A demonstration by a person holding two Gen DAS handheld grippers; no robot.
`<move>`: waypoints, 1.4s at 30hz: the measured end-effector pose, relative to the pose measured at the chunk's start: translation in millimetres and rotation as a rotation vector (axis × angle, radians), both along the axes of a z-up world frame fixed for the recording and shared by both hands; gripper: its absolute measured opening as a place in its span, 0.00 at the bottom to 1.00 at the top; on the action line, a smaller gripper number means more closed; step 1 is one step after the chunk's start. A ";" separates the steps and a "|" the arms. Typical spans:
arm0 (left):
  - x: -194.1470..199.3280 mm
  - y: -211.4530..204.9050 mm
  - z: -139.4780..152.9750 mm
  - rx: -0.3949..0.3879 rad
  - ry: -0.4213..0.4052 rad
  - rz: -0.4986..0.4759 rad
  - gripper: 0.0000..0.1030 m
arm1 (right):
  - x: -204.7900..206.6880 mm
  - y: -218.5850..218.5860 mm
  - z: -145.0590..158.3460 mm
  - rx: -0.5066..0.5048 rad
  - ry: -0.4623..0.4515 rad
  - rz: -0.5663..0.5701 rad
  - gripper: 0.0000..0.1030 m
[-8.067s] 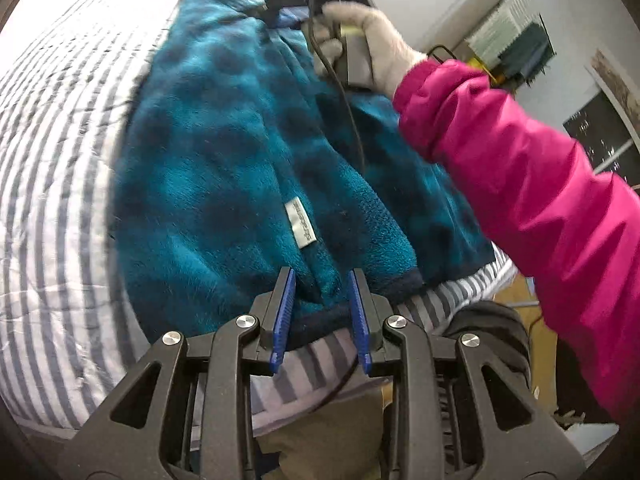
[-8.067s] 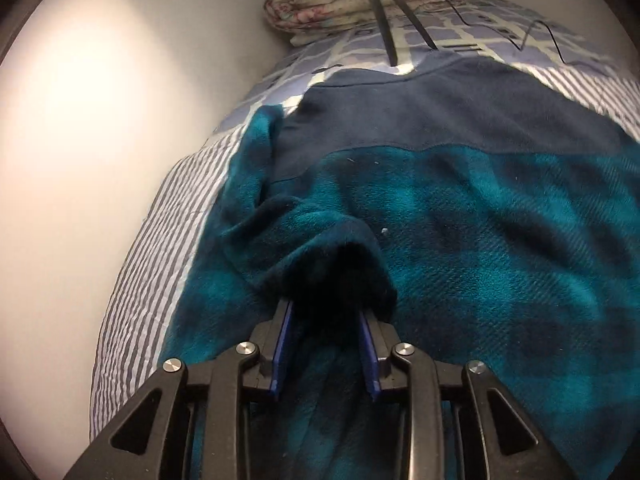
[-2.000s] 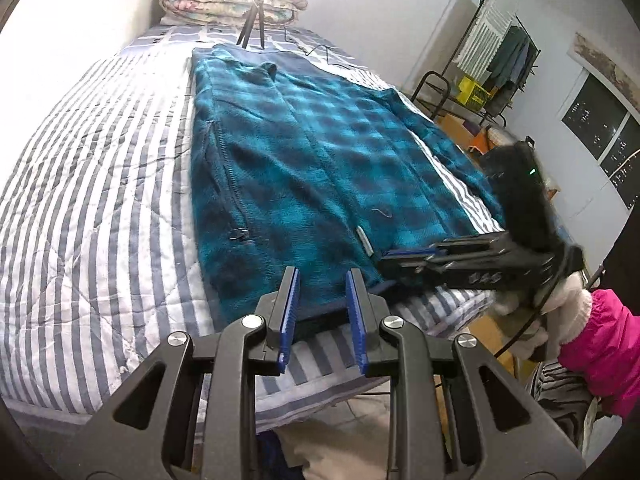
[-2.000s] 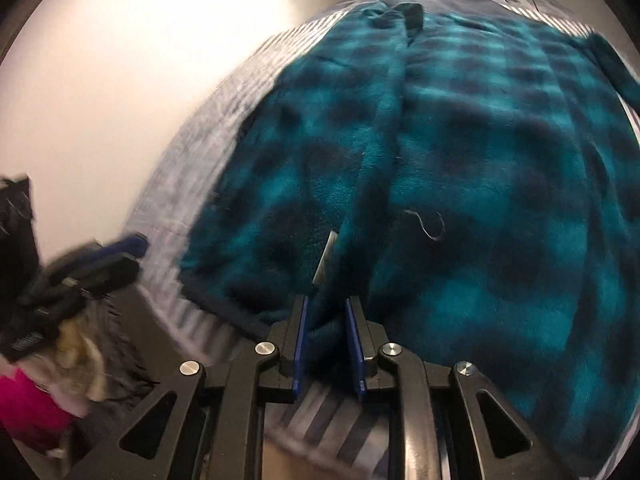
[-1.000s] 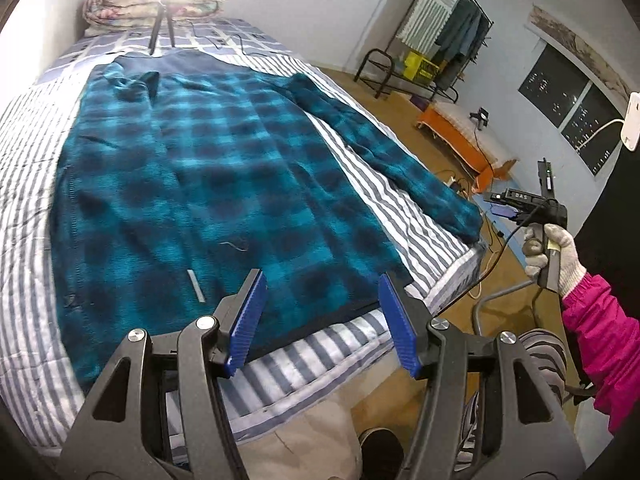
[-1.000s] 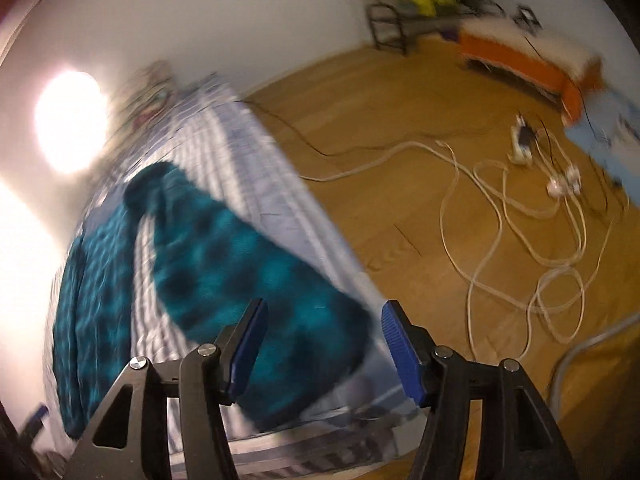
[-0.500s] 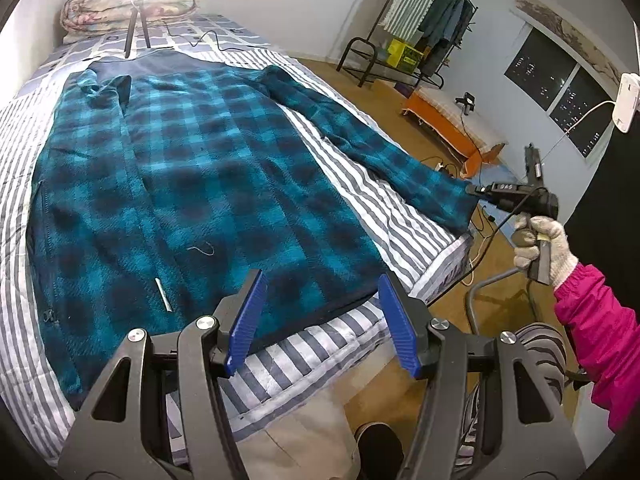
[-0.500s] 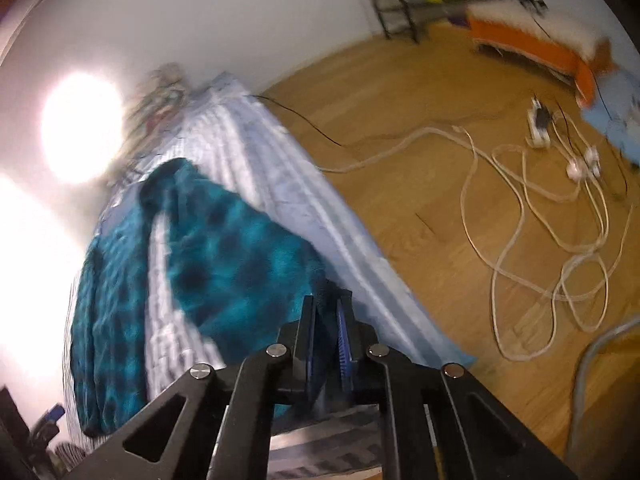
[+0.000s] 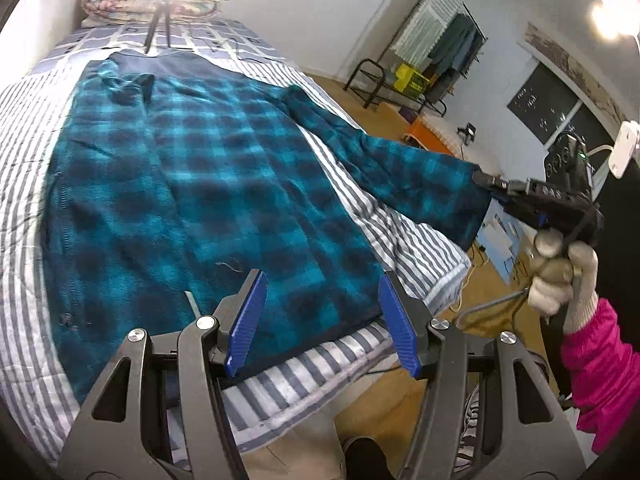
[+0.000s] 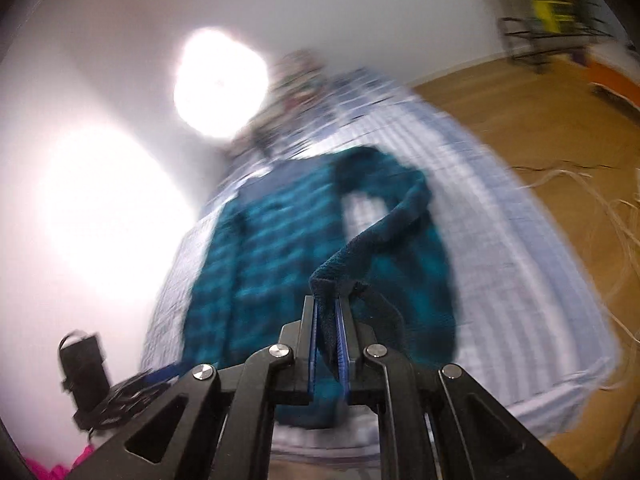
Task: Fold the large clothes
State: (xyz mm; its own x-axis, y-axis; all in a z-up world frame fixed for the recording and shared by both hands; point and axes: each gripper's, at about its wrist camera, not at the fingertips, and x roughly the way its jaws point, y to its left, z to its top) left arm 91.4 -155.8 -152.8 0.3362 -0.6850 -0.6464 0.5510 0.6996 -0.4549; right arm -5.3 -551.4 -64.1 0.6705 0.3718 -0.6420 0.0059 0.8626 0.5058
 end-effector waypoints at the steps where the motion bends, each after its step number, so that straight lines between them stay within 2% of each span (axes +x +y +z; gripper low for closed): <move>1: 2.5 5.0 0.0 -0.006 0.002 0.012 0.58 | 6.1 18.1 -2.0 0.003 0.005 0.048 0.06; 5: 14.2 25.3 -3.9 -0.044 0.033 0.064 0.58 | 19.0 87.1 -27.6 -0.039 0.066 0.234 0.06; 9: 23.1 30.5 -11.4 -0.058 0.067 0.077 0.58 | 26.3 126.4 -70.8 -0.101 0.170 0.346 0.07; 12: 26.0 17.9 -16.6 -0.044 0.074 0.033 0.58 | 23.7 123.6 -78.5 -0.125 0.187 0.396 0.26; 13: 27.8 11.1 -19.3 -0.036 0.075 0.016 0.58 | 24.8 122.9 -77.3 -0.124 0.184 0.410 0.40; 14: 30.2 3.6 -22.5 -0.034 0.079 -0.002 0.58 | 24.2 119.6 -73.5 -0.128 0.174 0.419 0.43; 16: 36.9 -11.9 -30.2 -0.035 0.096 -0.032 0.58 | 23.7 107.3 -61.6 -0.135 0.150 0.417 0.43; 22: 55.4 -53.7 -57.6 0.037 0.113 -0.075 0.58 | 55.8 42.0 -40.6 -0.148 0.125 0.249 0.43; 27: 64.4 -75.4 -83.6 0.085 0.151 -0.117 0.58 | 122.5 -20.6 -41.1 -0.072 0.127 0.077 0.46; 28: 65.3 -77.6 -88.0 0.077 0.154 -0.131 0.48 | 135.8 -30.3 -42.2 -0.064 0.130 0.052 0.47; 29: 65.2 -79.6 -91.1 0.074 0.155 -0.147 0.25 | 151.7 -39.1 -45.3 -0.055 0.137 0.030 0.47; 30: 63.8 -82.2 -94.0 0.082 0.153 -0.165 0.13 | 170.1 -47.4 -49.2 -0.044 0.147 0.013 0.48; 31: 61.4 -83.8 -95.1 0.085 0.141 -0.182 0.08 | 184.9 -53.8 -52.6 -0.036 0.154 -0.008 0.48; 35: 54.7 -81.2 -89.7 0.037 0.117 -0.226 0.07 | 243.2 -75.2 -68.6 0.047 0.163 -0.080 0.54; 38: 51.2 -77.7 -82.8 -0.004 0.119 -0.248 0.07 | 278.7 -80.4 -83.2 0.016 0.181 -0.126 0.55; 42: 46.9 -73.0 -77.5 -0.035 0.130 -0.268 0.06 | 318.3 -85.7 -109.0 0.038 0.227 -0.161 0.52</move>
State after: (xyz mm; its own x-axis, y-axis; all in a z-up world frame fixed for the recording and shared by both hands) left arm 138.3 -228.8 -230.3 0.0566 -0.7608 -0.6466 0.6498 0.5198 -0.5546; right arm 313.0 -637.1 -173.1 0.5635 0.2990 -0.7701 0.2580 0.8219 0.5078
